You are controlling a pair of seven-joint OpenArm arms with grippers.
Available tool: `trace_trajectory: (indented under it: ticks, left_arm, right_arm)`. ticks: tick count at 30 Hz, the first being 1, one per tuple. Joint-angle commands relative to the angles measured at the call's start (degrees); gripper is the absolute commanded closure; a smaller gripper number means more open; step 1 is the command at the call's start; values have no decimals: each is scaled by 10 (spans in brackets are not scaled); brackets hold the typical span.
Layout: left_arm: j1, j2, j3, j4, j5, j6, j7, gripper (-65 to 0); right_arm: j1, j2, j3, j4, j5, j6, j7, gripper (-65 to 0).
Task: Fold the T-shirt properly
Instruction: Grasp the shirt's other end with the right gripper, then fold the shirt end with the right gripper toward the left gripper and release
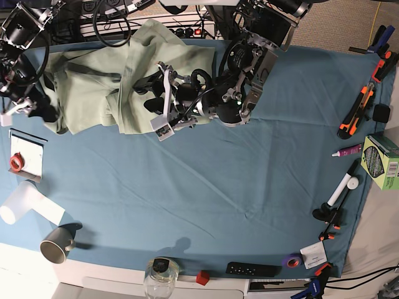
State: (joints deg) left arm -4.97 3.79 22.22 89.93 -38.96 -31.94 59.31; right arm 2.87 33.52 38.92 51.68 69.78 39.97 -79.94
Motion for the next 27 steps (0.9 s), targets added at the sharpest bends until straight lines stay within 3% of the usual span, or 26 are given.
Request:
trace_trajectory:
  ticks: [1, 8, 11, 17, 24, 26, 27]
  left_arm:
    - [-9, 8, 1, 10, -13, -3, -13, -344]
    - [-9, 8, 1, 10, -13, 1, -13, -344]
    - [-9, 8, 1, 10, -13, 0, -13, -344]
    - [-9, 8, 1, 10, -13, 0, -13, -344]
    - [-9, 8, 1, 10, -13, 0, -13, -344]
    - [-9, 8, 1, 10, -13, 0, -12, -344]
    - [-9, 8, 1, 10, -13, 0, -11, -344]
  right_arm:
    - [7, 17, -17, 7, 13, 0, -1, -369]
    - [10, 17, -118, 8, 14, 0, -1, -369]
    - [11, 17, -124, 8, 23, 0, -1, -369]
    - [11, 17, -124, 8, 139, 0, -1, -369]
    - [11, 17, -124, 8, 140, 0, -1, -366]
    - [11, 17, -124, 8, 140, 0, -1, -328]
    - [11, 17, -123, 8, 140, 0, -1, -277]
